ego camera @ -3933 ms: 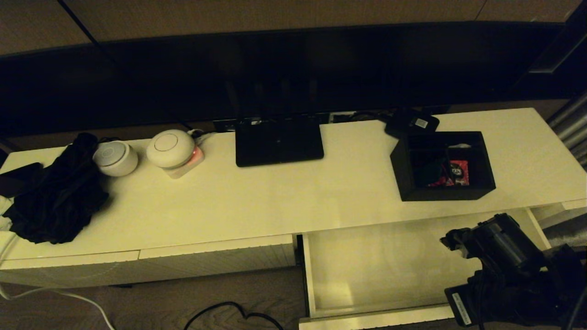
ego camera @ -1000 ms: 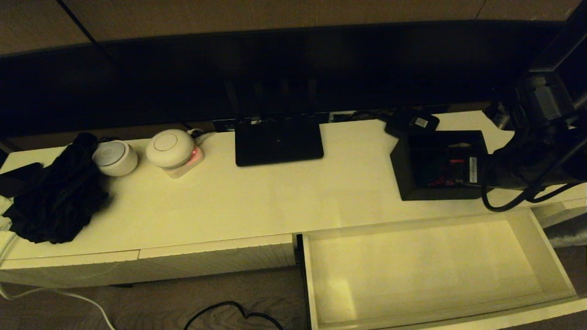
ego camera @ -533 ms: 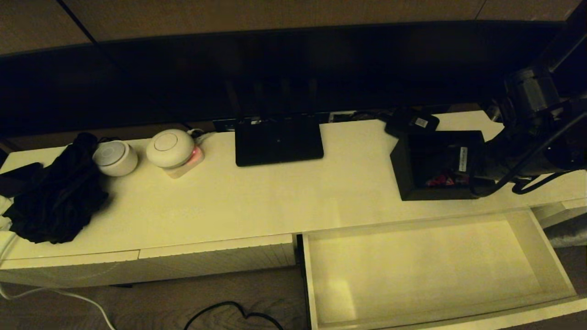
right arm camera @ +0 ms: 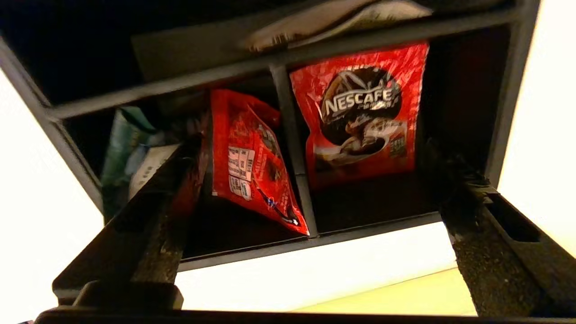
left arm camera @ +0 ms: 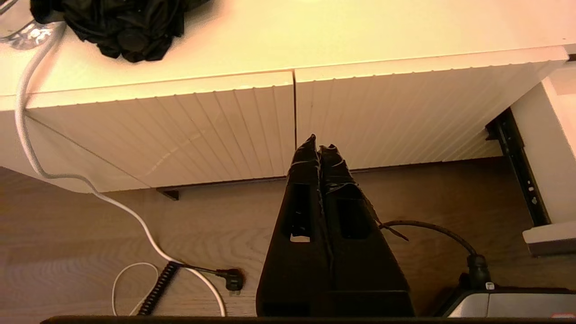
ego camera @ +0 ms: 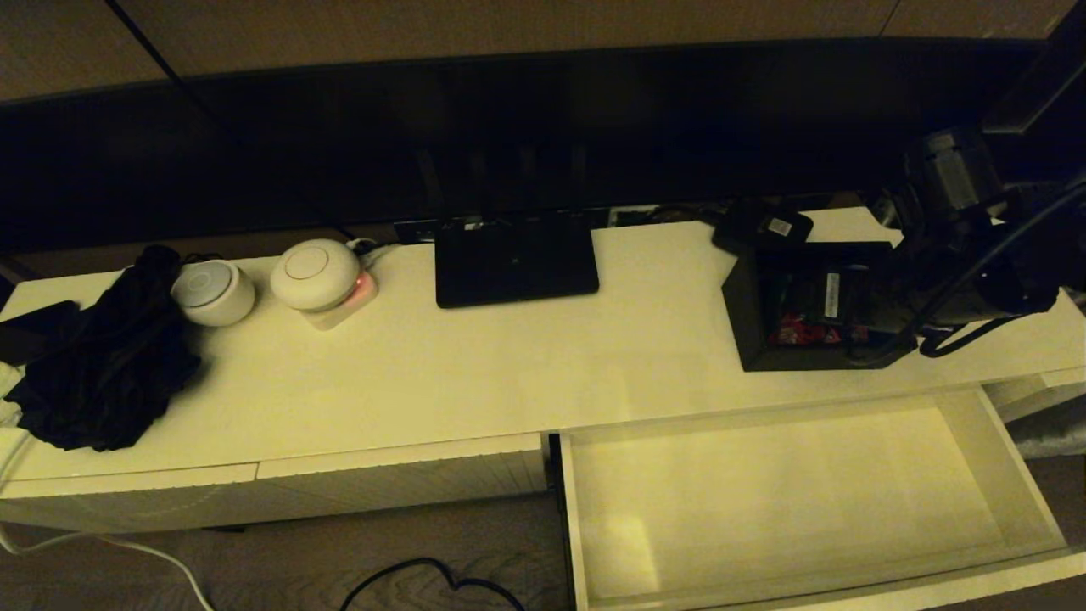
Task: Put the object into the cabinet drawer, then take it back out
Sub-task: Put the storage box in the drawer
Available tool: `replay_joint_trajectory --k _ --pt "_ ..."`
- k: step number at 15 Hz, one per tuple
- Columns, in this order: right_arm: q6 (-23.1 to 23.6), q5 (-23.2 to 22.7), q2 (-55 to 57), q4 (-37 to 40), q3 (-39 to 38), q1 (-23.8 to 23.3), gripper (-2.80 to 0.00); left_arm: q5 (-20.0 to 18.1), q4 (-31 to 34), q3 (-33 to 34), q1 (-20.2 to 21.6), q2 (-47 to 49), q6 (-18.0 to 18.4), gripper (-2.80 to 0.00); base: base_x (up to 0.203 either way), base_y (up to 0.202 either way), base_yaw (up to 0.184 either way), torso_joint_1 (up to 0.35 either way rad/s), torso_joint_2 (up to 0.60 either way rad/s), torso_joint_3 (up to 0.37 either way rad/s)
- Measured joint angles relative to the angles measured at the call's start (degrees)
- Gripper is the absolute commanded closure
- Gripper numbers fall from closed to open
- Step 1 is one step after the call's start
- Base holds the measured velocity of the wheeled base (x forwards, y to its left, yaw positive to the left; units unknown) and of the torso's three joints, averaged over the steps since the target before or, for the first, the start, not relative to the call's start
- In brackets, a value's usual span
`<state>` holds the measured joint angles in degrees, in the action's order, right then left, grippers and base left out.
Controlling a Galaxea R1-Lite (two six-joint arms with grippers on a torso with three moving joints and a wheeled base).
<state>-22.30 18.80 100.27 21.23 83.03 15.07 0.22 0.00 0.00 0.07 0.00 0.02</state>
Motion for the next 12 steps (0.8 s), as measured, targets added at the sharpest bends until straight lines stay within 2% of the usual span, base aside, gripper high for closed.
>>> replay_joint_trajectory --k 11,12 --pt "0.88 -1.33 1.24 -3.77 -2.02 -0.16 -2.8 -0.01 0.0 0.0 0.0 0.0 -0.02 0.0 0.0 0.0 0.0 0.0 0.0 0.0" --pt "0.94 -1.33 1.27 -4.29 -2.13 -0.16 0.0 -0.01 0.0 0.0 0.0 0.0 -0.02 0.0 0.0 0.0 0.0 0.0 0.0 0.0"
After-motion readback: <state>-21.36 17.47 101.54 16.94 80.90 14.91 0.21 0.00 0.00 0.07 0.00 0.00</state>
